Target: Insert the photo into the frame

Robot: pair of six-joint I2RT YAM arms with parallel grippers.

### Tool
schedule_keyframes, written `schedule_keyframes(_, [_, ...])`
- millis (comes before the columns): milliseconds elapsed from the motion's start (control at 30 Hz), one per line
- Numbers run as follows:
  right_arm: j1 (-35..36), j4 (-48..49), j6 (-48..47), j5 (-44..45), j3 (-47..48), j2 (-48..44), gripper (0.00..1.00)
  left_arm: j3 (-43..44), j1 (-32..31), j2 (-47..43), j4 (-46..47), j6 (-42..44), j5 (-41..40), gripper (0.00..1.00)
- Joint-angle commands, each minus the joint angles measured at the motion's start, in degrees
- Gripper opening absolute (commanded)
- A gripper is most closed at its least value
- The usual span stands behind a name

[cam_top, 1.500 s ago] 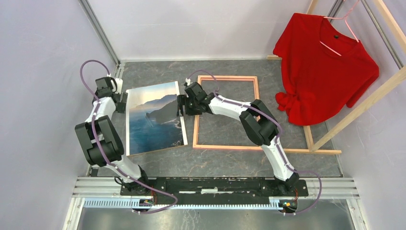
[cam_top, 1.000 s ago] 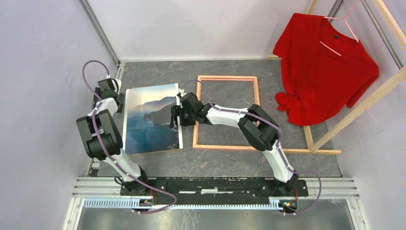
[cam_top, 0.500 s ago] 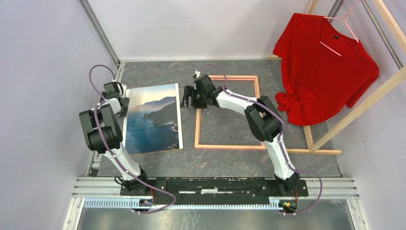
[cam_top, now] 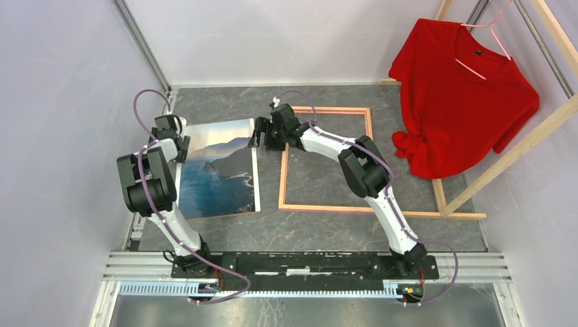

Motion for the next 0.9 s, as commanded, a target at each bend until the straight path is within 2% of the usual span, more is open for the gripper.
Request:
schedule_keyframes(0, [0.5,-1.9,4.0,-1.8,0.7,4.7,0.87,-2.1,-0.3,2.3,0.0,-2.0,2.3,0.91])
schedule_keyframes(333, [0.4,11.2,13.9,-9.3,-2.4,5.6,0.85,-3.2,-0.6,3.7,0.8,-0.5,2.7,0.91])
schedule_keyframes(467, [0.4,13.6,14.7,-9.3,-3.0,4.4,0.84,-3.5,-0.6,3.6,0.7,0.0,2.8,0.91])
schedule_keyframes(667, [0.4,23.7,17.5,-9.3,-9.3,-0.5,0.82,-3.9,-0.6,3.8,1.1,0.5,2.8,0.91])
schedule_keyframes(867, [0.5,28.9,17.7,-9.6,-10.6,-3.6,0.8,-4.2,-0.6,3.9,1.2,0.6,3.1,0.91])
